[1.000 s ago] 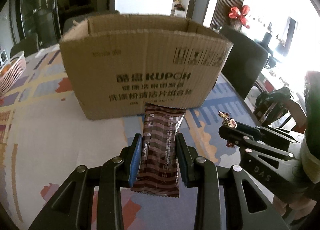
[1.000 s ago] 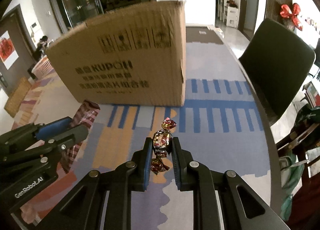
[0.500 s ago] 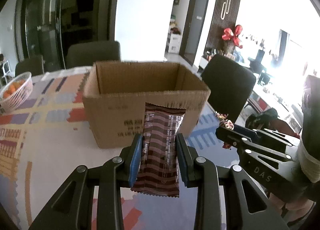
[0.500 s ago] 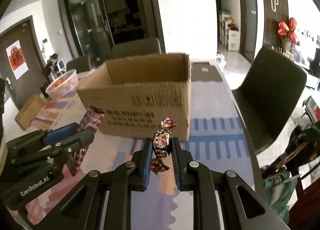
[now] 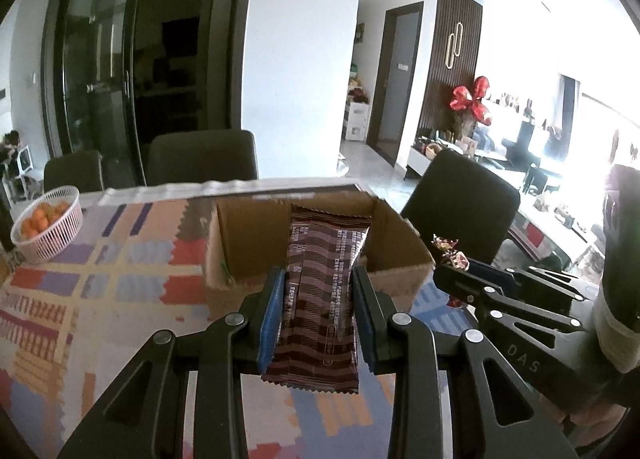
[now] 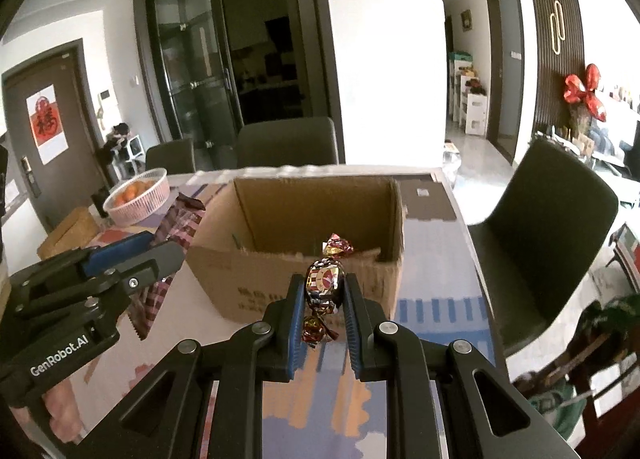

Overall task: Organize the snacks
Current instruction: 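Carry the wafer bar and candy over the box and open both tools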

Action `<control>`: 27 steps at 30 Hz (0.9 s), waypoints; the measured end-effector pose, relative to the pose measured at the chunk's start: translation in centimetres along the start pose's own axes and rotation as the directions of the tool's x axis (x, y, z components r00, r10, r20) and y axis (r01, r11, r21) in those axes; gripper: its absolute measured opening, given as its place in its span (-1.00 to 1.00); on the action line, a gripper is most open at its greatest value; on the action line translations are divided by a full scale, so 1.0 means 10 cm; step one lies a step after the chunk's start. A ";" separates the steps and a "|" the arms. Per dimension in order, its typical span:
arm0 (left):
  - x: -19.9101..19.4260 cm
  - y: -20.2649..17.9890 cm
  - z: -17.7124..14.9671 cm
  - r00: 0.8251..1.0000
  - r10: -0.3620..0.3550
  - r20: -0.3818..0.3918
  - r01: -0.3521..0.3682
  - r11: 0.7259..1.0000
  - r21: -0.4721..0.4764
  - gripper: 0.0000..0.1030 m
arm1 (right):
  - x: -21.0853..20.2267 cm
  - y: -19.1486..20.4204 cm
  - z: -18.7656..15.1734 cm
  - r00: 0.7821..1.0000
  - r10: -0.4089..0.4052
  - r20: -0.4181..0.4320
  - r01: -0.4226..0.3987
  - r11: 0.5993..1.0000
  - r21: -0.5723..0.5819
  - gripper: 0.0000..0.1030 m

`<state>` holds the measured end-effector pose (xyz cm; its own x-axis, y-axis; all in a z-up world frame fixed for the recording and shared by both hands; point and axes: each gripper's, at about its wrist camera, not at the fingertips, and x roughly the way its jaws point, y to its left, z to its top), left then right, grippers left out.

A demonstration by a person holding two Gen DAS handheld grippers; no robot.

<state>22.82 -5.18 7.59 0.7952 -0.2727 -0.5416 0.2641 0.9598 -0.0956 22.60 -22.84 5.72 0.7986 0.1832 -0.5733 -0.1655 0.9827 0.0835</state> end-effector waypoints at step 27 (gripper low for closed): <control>1.09 0.42 0.51 0.984 0.029 -0.178 -0.027 1.000 0.014 -0.35 | 0.84 0.00 0.66 0.992 -0.034 -0.120 0.028 0.999 -0.046 -0.61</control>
<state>35.40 -4.44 5.50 0.6927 -0.2286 -0.6840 0.2503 0.9657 -0.0692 33.13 -21.11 6.25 0.7288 0.1454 -0.6692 -0.1691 0.9852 0.0299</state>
